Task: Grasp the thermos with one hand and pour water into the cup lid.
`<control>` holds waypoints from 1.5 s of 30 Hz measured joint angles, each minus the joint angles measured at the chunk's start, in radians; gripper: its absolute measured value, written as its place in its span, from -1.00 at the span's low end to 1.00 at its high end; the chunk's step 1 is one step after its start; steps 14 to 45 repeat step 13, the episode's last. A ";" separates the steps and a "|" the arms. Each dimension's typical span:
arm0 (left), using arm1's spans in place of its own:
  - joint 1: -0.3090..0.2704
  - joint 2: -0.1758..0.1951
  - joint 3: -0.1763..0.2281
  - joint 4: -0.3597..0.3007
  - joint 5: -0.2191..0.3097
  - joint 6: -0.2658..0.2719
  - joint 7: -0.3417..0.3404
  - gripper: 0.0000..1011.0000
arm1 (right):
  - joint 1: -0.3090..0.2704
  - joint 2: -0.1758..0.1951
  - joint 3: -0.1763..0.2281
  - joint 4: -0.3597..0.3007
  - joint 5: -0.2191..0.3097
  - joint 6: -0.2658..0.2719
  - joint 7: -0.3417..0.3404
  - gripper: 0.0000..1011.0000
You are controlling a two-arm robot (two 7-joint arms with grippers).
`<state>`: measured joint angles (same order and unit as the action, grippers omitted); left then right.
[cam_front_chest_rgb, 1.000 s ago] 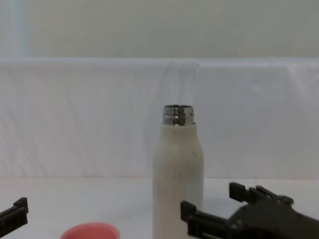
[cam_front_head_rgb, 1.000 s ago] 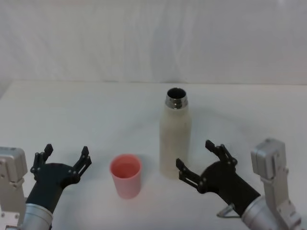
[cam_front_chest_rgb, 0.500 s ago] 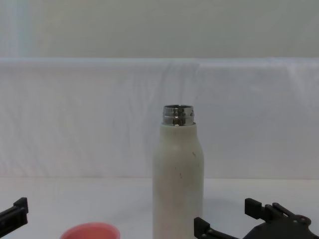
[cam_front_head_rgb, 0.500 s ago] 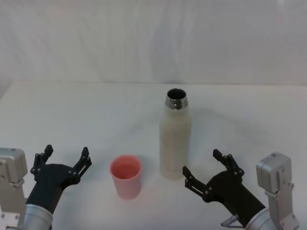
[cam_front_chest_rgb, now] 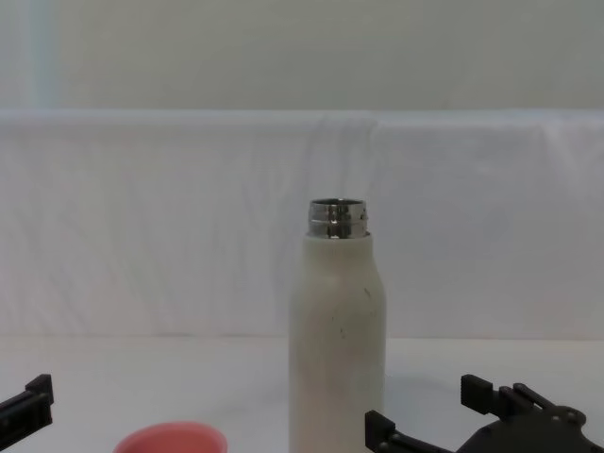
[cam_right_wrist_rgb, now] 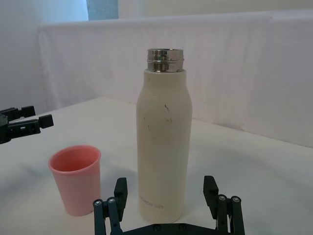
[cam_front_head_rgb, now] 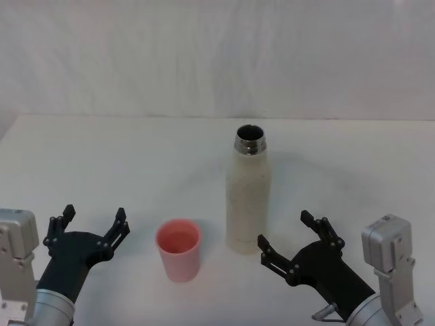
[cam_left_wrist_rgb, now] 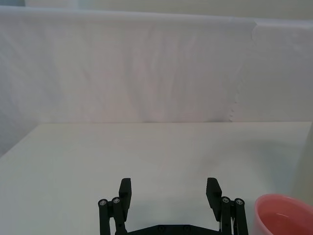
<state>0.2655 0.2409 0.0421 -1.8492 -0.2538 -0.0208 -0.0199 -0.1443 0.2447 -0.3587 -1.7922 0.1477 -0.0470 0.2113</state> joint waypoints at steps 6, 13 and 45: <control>0.000 0.000 0.000 0.000 0.000 0.000 0.000 0.98 | 0.001 0.000 -0.001 0.001 0.000 0.001 0.000 0.98; 0.000 0.000 0.000 0.000 0.000 0.000 0.000 0.98 | 0.001 0.001 -0.001 0.001 0.001 0.001 0.000 0.98; 0.000 0.000 0.000 0.000 0.000 0.000 0.000 0.98 | 0.001 0.001 -0.001 0.001 0.001 0.001 0.000 0.98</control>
